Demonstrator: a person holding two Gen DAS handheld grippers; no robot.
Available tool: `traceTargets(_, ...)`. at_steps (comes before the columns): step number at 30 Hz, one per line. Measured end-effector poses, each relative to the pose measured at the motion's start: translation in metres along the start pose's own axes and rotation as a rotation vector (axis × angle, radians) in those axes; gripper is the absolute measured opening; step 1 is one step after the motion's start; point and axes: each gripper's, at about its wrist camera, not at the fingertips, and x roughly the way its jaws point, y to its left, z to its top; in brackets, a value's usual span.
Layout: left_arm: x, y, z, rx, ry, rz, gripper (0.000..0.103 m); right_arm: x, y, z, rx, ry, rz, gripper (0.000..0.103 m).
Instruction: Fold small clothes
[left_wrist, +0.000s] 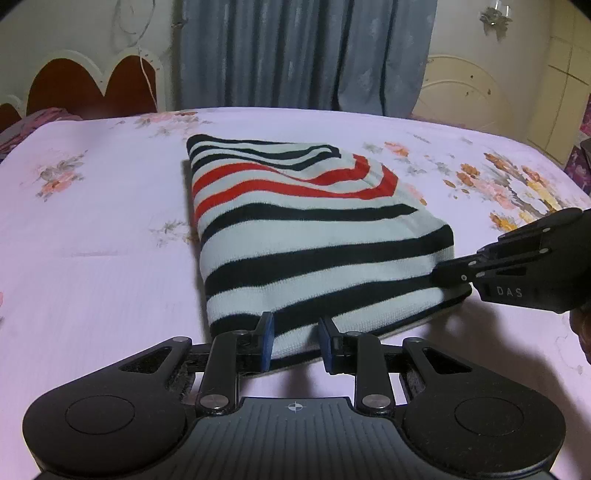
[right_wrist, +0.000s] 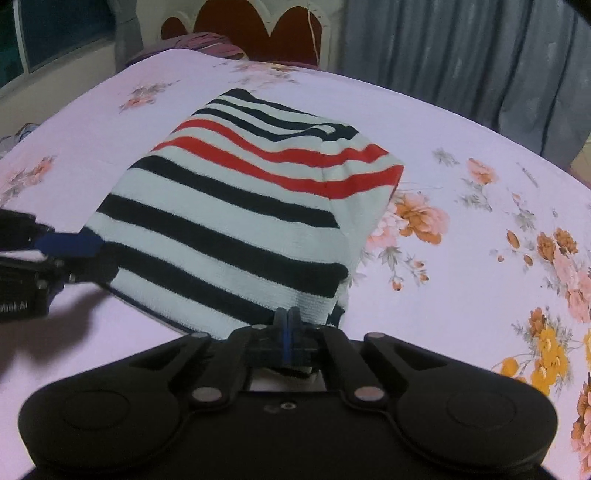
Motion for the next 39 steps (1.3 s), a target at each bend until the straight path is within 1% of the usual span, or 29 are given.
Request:
traceTargets(9,-0.004,-0.012,-0.007,0.029,0.008,0.058,0.027,-0.002,-0.001,0.0,0.033,-0.006,0.007,0.0)
traceTargets(11,-0.018,-0.016,-0.007,0.021,-0.011,0.071,0.027,-0.018,-0.001,-0.002,0.059,-0.042,0.02,0.008)
traceTargets(13,-0.038,-0.021,-0.012,0.005,-0.041,0.085,0.027,-0.043,-0.002,-0.011,0.088,-0.097,0.032,0.013)
traceTargets(15,-0.055,-0.028,-0.018,-0.011,-0.065,0.088,0.027,-0.065,-0.002,-0.023,0.102,-0.133,0.032,0.013)
traceTargets(20,-0.09,-0.052,-0.032,-0.008,-0.107,0.116,0.027,-0.111,-0.005,-0.056,0.152,-0.184,0.029,0.014)
traceTargets(21,-0.098,-0.057,-0.034,-0.017,-0.114,0.127,0.027,-0.12,-0.005,-0.059,0.163,-0.193,0.025,0.014)
traceTargets(22,-0.106,-0.061,-0.035,-0.026,-0.124,0.128,0.028,-0.129,-0.004,-0.063,0.171,-0.206,0.022,0.02)
traceTargets(23,-0.116,-0.066,-0.037,-0.036,-0.141,0.128,0.03,-0.14,-0.002,-0.066,0.179,-0.227,0.016,0.033)
traceTargets(24,-0.123,-0.069,-0.038,-0.04,-0.146,0.132,0.036,-0.149,-0.001,-0.069,0.188,-0.249,0.005,0.042)
traceTargets(25,-0.13,-0.074,-0.039,-0.045,-0.149,0.133,0.063,-0.161,0.001,-0.073,0.195,-0.272,-0.003,0.058)
traceTargets(26,-0.139,-0.078,-0.041,-0.051,-0.168,0.142,0.084,-0.169,0.002,-0.076,0.198,-0.284,-0.008,0.057)
traceTargets(28,-0.159,-0.089,-0.044,-0.042,-0.224,0.168,0.093,-0.184,0.005,-0.081,0.195,-0.294,-0.016,0.052)
traceTargets(29,-0.167,-0.093,-0.044,-0.037,-0.233,0.172,0.094,-0.191,0.007,-0.085,0.197,-0.302,-0.021,0.053)
traceTargets(30,-0.174,-0.096,-0.045,-0.04,-0.242,0.177,0.102,-0.2,0.008,-0.088,0.201,-0.312,-0.024,0.054)
traceTargets(31,-0.182,-0.1,-0.046,-0.045,-0.256,0.18,0.103,-0.207,0.009,-0.092,0.204,-0.32,-0.025,0.063)
traceTargets(32,-0.192,-0.103,-0.048,-0.046,-0.268,0.184,0.103,-0.215,0.011,-0.096,0.208,-0.332,-0.032,0.085)
traceTargets(33,-0.199,-0.106,-0.049,-0.047,-0.268,0.19,0.103,-0.224,0.013,-0.1,0.214,-0.353,-0.051,0.098)
traceTargets(34,-0.206,-0.109,-0.052,-0.053,-0.264,0.201,0.103,-0.231,0.014,-0.104,0.218,-0.374,-0.066,0.102)
traceTargets(35,-0.212,-0.111,-0.053,-0.054,-0.26,0.208,0.103,-0.238,0.015,-0.108,0.22,-0.385,-0.064,0.102)
traceTargets(37,-0.223,-0.116,-0.058,-0.052,-0.255,0.212,0.103,-0.247,0.014,-0.113,0.242,-0.377,-0.058,0.102)
traceTargets(39,-0.235,-0.12,-0.062,-0.053,-0.259,0.203,0.103,-0.256,0.015,-0.12,0.258,-0.383,-0.07,0.102)
